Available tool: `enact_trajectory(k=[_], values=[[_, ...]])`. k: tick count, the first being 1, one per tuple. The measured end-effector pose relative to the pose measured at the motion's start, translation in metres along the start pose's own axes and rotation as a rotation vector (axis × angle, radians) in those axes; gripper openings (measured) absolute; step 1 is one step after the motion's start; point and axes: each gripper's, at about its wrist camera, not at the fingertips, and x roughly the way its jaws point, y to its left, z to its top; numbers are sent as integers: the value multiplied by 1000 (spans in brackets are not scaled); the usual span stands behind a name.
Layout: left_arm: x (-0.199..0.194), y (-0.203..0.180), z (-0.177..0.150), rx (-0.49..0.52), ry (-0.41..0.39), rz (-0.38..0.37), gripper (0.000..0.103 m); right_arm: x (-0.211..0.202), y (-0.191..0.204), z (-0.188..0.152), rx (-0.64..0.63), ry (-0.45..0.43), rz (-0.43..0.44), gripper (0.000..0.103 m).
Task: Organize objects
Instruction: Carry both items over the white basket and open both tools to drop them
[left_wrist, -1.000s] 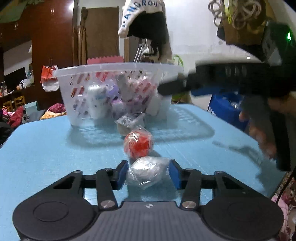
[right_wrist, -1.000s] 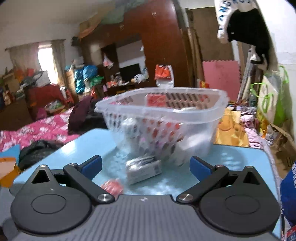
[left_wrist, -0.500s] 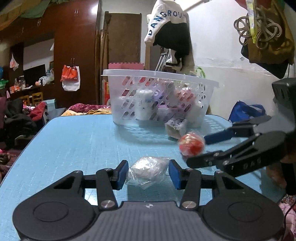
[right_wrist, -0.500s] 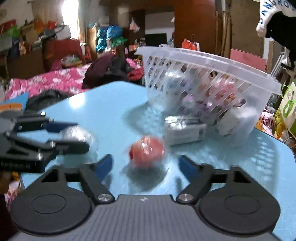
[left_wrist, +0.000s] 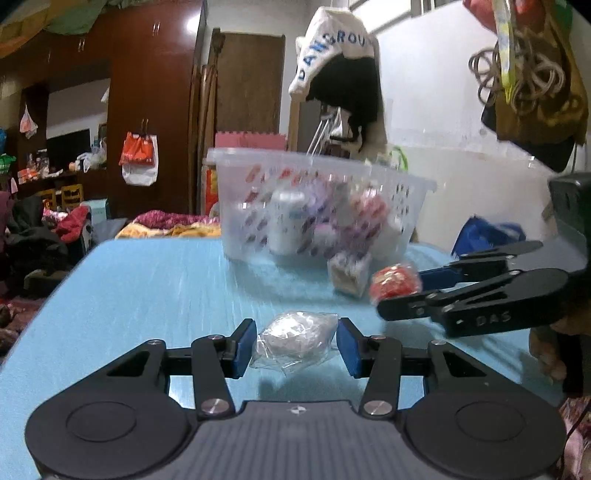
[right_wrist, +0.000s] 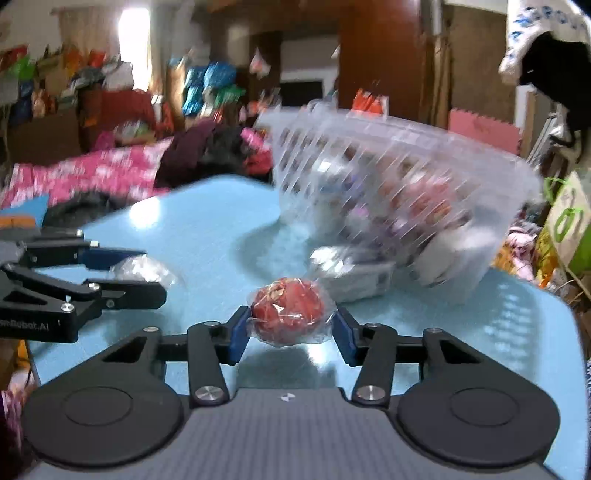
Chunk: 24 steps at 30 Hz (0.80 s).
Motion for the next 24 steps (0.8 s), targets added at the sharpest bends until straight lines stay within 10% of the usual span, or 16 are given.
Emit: enact_trajectory(k=[10,17,20,21,24], values=[[14,-10,138,0,-168,-34,52,-60,-36,84,49,-275,-95,51],[103,7,203,-93,-56,64,53,-10,-73,135,75,-215,-140,52],[136,13,204,-103,27,76,75,3,-75,135,74,-205,-165,71],[145,16,203,-104,49,94,75,4,-75,132,80,-205,-177,87],[151,17,198,-79,88,122,75,-7,-74,124,101,-215,-197,92]])
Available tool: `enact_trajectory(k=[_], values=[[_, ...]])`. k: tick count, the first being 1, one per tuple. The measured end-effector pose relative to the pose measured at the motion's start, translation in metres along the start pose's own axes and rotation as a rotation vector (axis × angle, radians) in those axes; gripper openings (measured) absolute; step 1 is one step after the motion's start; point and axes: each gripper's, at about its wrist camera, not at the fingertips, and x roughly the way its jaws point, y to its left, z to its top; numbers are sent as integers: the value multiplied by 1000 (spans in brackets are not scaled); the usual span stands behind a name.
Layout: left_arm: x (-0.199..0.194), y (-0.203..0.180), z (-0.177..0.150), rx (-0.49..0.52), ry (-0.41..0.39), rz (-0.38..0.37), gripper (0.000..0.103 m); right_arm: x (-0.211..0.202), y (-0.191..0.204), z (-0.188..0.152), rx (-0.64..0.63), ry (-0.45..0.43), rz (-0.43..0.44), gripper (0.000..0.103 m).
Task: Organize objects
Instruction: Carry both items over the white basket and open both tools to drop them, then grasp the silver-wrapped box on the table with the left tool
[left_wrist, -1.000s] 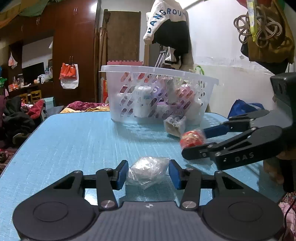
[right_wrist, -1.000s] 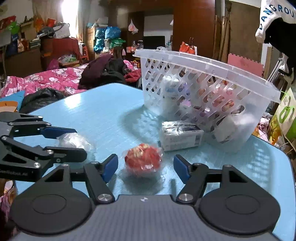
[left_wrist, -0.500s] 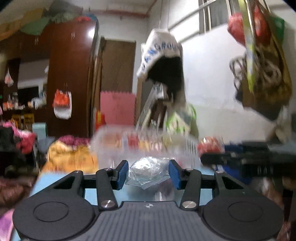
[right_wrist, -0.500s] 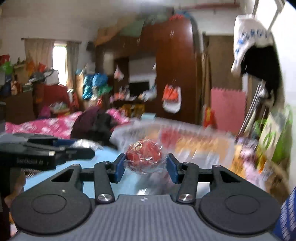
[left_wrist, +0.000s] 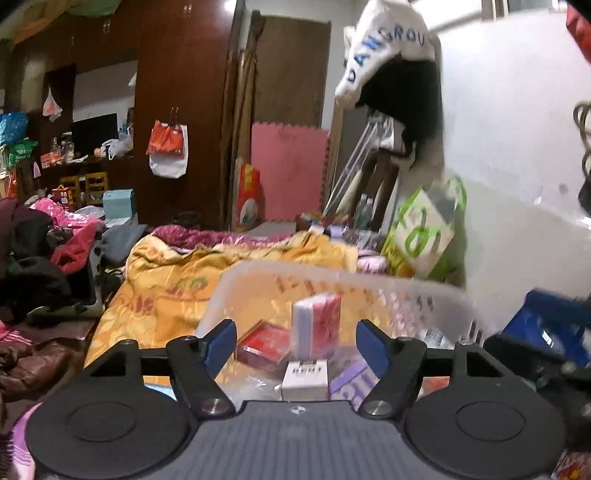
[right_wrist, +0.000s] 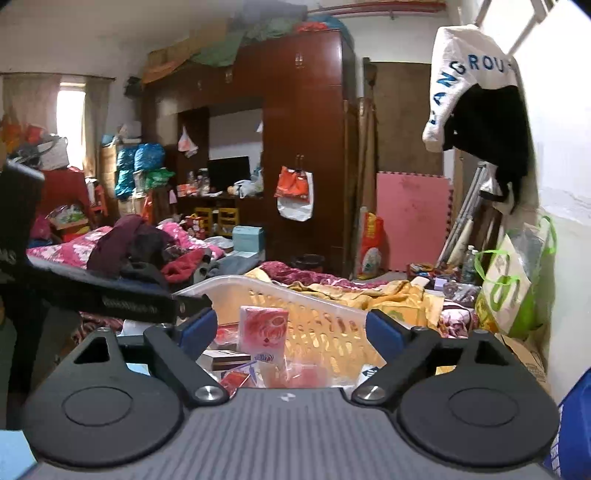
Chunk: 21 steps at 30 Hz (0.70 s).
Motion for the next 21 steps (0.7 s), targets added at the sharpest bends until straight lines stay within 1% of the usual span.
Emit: enact_trajectory(k=[2,3,4,5,6,7,9,10,11,12,15,17,19,21], values=[[-22,-1,-13,26,-55,-19,75,-15,-2,-4,7,-11,22,96],[-39,-2,-22,40,-92,-31,75,-24,-4,-8,15,-22,29,103],[-55,-6,-33,62,-126,-50,75,-36,-6,-14,26,-37,43,103],[-72,-9,-47,90,-161,-80,80,-48,-9,-23,40,-49,66,103],[-86,-13,-62,114,-176,-102,83,-58,-11,-30,56,-51,82,103],[-94,-18,-75,142,-173,-112,85,-67,-14,-41,68,-51,92,103],[-105,-26,-101,184,-167,-129,85,-80,-16,-66,83,-56,77,103],[-103,-32,-113,219,-149,-155,85,-81,-19,-76,95,-49,58,103],[-96,-39,-122,256,-106,-172,85,-78,-21,-89,107,-12,44,103],[-88,-43,-127,271,-79,-173,85,-73,-23,-97,113,25,36,103],[-58,-58,-135,320,-5,-134,85,-54,-29,-114,127,94,-24,103],[-36,-59,-135,301,49,-128,83,-45,-33,-118,147,120,-45,103],[-23,-57,-134,266,94,-139,83,-41,-34,-119,155,128,-40,103],[-13,-56,-135,236,121,-142,83,-42,-33,-123,146,133,-47,103]])
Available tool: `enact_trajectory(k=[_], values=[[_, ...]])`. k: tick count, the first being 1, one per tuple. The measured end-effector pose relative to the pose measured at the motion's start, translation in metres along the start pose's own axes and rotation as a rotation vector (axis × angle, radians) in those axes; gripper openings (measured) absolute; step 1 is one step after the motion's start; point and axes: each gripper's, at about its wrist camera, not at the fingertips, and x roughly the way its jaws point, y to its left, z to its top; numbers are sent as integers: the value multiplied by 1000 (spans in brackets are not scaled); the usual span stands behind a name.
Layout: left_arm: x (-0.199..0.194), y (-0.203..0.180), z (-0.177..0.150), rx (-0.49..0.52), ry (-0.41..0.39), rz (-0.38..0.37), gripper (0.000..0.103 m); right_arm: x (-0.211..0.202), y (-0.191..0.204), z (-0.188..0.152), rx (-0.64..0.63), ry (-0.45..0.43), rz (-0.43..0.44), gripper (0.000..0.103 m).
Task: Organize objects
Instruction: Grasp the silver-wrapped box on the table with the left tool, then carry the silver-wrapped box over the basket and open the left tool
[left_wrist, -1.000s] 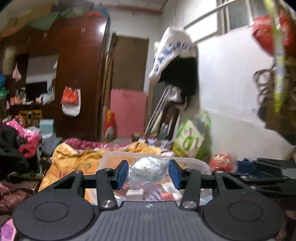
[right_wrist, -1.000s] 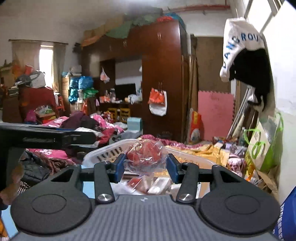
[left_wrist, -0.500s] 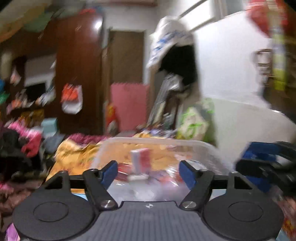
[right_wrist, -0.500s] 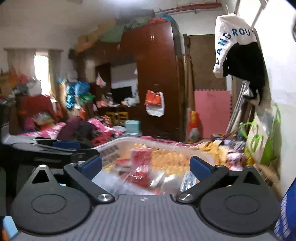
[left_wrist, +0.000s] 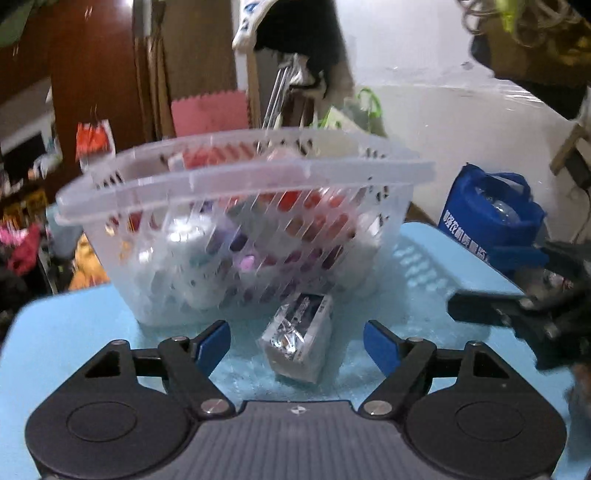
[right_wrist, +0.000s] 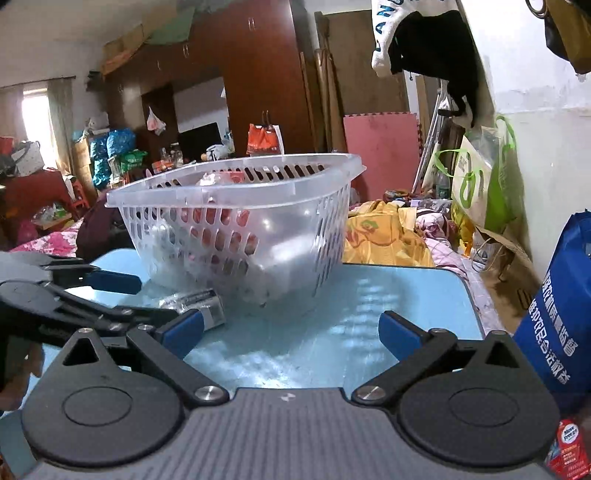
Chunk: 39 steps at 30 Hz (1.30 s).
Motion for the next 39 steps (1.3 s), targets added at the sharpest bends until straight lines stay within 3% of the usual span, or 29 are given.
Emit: enact_trajectory(k=[13,18,20,21,23,27,34,39], values=[[27,-5,-1,-29,47,32,83,2,-5,-12,-13,-17,-91,103],[33,-4,2,-44,60,47,82,8,-4,-12,-16,24,-131,103],[32,-6,3,-40,53,60,63,11,-5,-12,-12,42,-135,103],[32,-8,3,-29,51,68,48,11,-6,-12,-9,46,-139,103],[30,-11,2,-12,44,98,47,11,-7,-13,2,48,-139,103],[18,-18,-2,31,1,104,47,9,-13,-14,34,45,-142,103],[-33,-13,-16,-16,-98,1,47,12,-13,-13,27,69,-133,103],[-88,-4,14,-37,-229,18,47,10,-15,-14,42,50,-140,103]])
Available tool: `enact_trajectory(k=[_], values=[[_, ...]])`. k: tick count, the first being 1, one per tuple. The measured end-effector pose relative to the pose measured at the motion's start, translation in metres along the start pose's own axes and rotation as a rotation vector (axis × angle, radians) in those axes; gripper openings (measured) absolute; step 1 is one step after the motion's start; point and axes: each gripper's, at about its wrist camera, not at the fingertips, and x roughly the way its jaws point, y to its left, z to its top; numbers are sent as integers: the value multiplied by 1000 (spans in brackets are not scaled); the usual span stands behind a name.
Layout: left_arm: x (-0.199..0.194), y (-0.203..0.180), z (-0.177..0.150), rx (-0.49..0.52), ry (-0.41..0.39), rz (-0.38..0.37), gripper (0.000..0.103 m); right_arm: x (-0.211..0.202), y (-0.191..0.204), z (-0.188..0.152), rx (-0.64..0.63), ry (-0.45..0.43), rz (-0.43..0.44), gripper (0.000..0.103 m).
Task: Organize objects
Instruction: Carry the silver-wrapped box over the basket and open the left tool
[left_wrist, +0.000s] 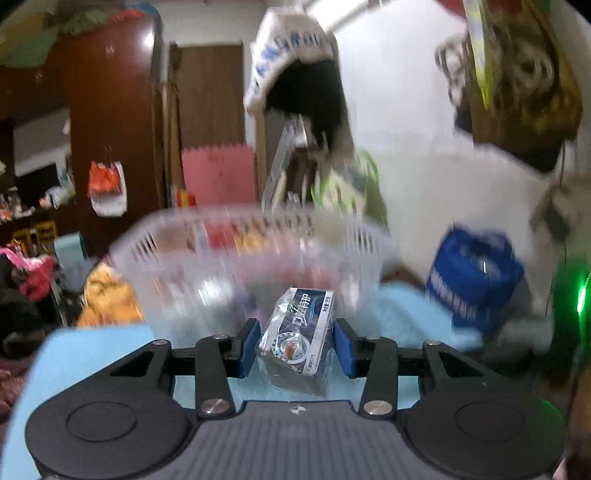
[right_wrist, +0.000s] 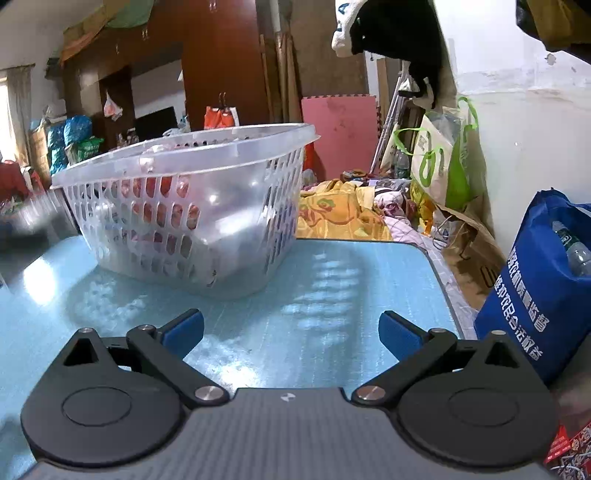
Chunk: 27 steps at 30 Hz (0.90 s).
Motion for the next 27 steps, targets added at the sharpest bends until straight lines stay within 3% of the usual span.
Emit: enact_trajectory(k=[4,8,12,15,18,20,21,23,27], values=[[6,11,57,-39,-43,67,48,0,1,0,0,0,0,103],[49,20,95,-54,6,157,48,-3,3,0,-15,-15,-2,103],[82,36,97,-62,80,219,48,-30,8,7,2,-155,32,102],[89,48,95,-95,81,222,48,-63,21,46,2,-275,169,103],[85,55,95,-118,89,215,48,-63,53,99,-115,-284,110,103],[88,58,98,-124,88,219,49,-42,68,129,-161,-231,85,103],[87,60,97,-127,85,217,50,-32,71,139,-167,-204,87,103],[92,64,98,-143,92,207,80,-9,73,153,-171,-158,71,103],[101,67,98,-137,122,223,84,19,68,158,-151,-112,64,103]])
